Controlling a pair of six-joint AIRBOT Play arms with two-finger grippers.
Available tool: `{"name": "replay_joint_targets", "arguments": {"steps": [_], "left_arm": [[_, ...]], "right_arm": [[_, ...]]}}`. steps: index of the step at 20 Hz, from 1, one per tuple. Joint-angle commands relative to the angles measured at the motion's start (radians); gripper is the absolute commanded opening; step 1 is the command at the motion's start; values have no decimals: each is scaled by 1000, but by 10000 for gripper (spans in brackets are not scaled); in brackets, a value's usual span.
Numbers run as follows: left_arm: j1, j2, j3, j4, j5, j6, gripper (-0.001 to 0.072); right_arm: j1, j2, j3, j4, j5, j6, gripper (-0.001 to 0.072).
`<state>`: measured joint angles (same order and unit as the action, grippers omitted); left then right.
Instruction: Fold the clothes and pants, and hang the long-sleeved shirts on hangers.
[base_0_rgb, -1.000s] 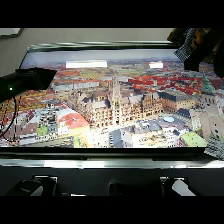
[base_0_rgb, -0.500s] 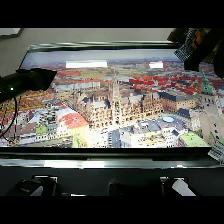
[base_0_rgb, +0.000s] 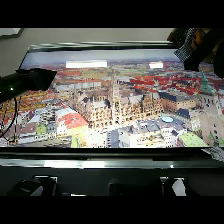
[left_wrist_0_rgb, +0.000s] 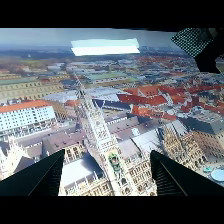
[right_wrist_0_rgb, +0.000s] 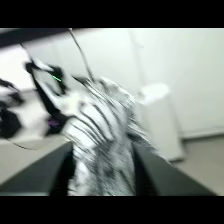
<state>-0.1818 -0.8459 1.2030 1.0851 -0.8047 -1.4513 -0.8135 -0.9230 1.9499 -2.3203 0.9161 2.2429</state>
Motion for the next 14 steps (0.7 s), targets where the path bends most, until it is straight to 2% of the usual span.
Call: {"name": "replay_joint_targets", "arguments": {"steps": [1,3,5,6,7,8,9,12,14], "left_arm": [[0,1,0,0,0,0,602],[0,1,0,0,0,1,602],[0,1,0,19,-1,0,578],[0,2,0,23,-11,4,365],[2,2,0,35,-30,5,161],[1,2,0,50,-51,4,70],[2,2,0,58,-72,4,30],[1,3,0,95,-140,4,21],[1,10,0,154,-195,3,21]], "right_arm": [[3,21,0,431,-231,-142,162],[3,-23,0,898,-220,-395,32],[3,-91,0,1326,-118,-590,30],[11,-130,0,1470,-35,-673,29],[52,-163,0,1484,36,-707,29],[122,-192,-1,1414,103,-713,29],[208,-217,-1,1327,156,-718,28],[504,-267,-28,1108,315,-831,28],[655,-259,-110,1021,362,-846,28]]}}
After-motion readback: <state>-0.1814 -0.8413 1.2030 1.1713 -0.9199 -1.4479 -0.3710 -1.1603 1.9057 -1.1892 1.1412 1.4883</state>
